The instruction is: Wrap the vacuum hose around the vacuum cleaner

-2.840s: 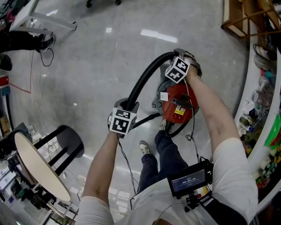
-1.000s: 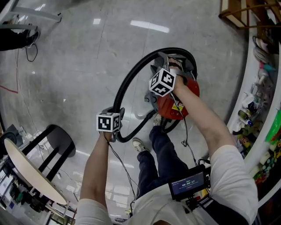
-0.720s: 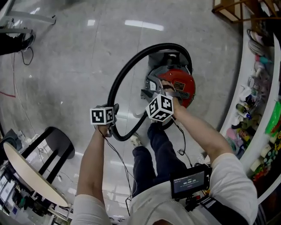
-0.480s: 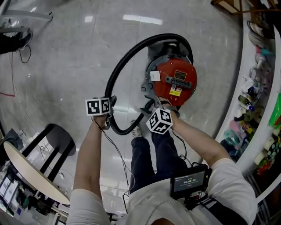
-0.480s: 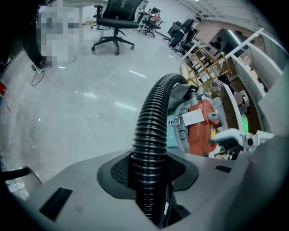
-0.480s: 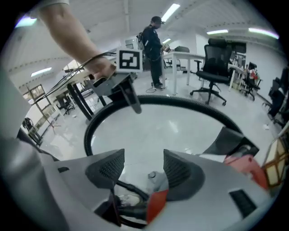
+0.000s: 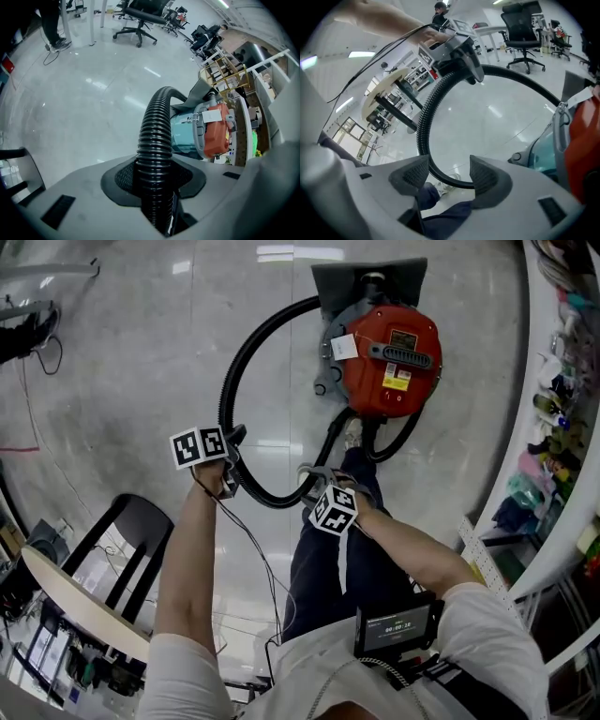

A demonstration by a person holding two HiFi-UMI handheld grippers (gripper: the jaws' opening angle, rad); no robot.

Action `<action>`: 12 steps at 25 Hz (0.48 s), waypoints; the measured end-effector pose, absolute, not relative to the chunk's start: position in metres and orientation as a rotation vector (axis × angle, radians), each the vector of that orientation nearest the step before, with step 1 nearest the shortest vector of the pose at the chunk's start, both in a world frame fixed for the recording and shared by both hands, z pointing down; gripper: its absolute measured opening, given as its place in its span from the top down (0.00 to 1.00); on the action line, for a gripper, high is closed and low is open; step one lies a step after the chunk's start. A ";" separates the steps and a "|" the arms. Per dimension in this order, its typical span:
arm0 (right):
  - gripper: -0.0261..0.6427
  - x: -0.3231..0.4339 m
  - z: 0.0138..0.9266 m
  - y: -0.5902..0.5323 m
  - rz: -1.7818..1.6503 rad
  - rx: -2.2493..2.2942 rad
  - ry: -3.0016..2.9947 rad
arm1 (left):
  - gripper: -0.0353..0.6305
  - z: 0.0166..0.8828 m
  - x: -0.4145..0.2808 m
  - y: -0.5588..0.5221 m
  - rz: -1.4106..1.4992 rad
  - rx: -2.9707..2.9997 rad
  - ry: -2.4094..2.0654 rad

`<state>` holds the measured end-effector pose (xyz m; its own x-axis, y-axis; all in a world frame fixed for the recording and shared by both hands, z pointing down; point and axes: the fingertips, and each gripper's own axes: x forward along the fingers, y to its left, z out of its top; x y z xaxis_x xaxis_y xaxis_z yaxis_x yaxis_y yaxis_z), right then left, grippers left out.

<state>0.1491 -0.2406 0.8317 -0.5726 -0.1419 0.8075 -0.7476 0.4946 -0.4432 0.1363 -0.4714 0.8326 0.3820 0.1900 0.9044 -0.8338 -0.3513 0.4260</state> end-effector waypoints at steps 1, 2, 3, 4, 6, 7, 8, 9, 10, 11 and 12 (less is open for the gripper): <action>0.56 0.135 0.835 -0.232 1.074 0.714 -2.021 | 0.73 0.833 0.130 -0.464 1.200 1.574 -0.582; 0.56 0.123 0.839 -0.223 1.078 0.692 -2.028 | 0.73 0.834 0.125 -0.457 1.199 1.582 -0.572; 0.56 0.111 0.841 -0.213 1.079 0.667 -2.035 | 0.73 0.833 0.123 -0.449 1.193 1.591 -0.563; 0.56 0.099 0.843 -0.204 1.077 0.640 -2.042 | 0.73 0.833 0.121 -0.443 1.184 1.597 -0.556; 0.56 0.075 0.843 -0.191 1.057 0.608 -2.050 | 0.73 0.829 0.121 -0.437 1.157 1.606 -0.540; 0.56 0.065 0.843 -0.188 1.042 0.613 -2.049 | 0.73 0.826 0.122 -0.435 1.145 1.611 -0.532; 0.56 0.056 0.843 -0.185 1.028 0.631 -2.042 | 0.73 0.822 0.122 -0.434 1.134 1.615 -0.524; 0.56 0.050 0.842 -0.183 1.015 0.658 -2.032 | 0.73 0.817 0.123 -0.431 1.122 1.617 -0.518; 0.56 0.046 0.841 -0.180 1.003 0.688 -2.017 | 0.73 0.813 0.122 -0.427 1.110 1.615 -0.513; 0.56 0.043 0.840 -0.178 0.987 0.718 -2.000 | 0.73 0.808 0.121 -0.422 1.097 1.609 -0.510; 0.56 0.041 0.837 -0.176 0.969 0.744 -1.985 | 0.73 0.803 0.120 -0.418 1.082 1.598 -0.508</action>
